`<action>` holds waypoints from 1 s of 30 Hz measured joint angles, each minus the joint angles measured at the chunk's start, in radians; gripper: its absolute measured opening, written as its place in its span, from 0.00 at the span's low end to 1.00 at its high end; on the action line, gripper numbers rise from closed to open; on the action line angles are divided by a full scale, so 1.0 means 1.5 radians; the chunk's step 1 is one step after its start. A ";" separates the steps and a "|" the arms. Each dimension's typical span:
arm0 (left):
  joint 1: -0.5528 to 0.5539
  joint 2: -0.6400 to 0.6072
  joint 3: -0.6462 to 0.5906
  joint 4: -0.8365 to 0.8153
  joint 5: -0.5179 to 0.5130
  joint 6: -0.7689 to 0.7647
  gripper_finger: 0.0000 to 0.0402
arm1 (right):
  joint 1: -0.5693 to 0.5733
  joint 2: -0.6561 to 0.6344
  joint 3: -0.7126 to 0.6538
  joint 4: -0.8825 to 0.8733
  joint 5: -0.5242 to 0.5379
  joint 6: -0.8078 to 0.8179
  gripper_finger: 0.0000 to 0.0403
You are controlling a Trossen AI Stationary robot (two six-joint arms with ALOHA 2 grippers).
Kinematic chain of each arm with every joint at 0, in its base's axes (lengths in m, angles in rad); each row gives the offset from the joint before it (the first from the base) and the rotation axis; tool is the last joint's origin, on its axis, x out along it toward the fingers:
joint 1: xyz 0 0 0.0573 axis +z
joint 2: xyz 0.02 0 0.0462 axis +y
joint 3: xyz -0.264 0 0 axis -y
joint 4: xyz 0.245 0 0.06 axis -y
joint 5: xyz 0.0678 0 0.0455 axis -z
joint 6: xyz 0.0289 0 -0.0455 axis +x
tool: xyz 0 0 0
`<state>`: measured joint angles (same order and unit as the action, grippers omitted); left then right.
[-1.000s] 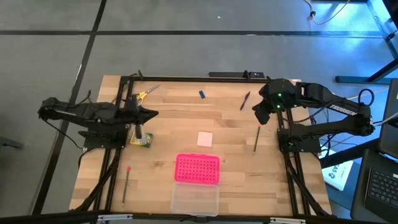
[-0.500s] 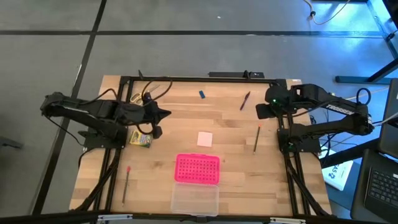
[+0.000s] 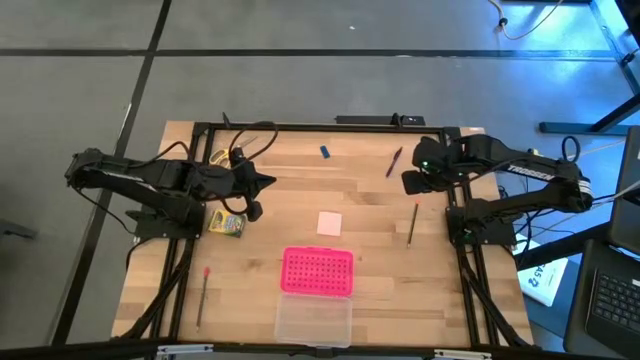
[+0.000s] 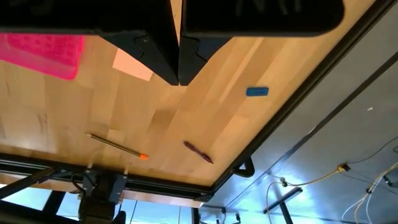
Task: Pack school essentials
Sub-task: Put the orange pencil into the pink supply box
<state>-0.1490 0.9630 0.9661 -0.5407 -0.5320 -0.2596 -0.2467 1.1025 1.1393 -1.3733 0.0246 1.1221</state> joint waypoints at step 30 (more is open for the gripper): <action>0.000 0.000 0.000 0.001 0.001 -0.001 0.00 | -0.130 0.056 -0.153 0.162 -0.048 -0.050 0.48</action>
<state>-0.1490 0.9630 0.9664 -0.5388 -0.5301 -0.2604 -0.4416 1.1866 0.9098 -1.1302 -0.0477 1.0473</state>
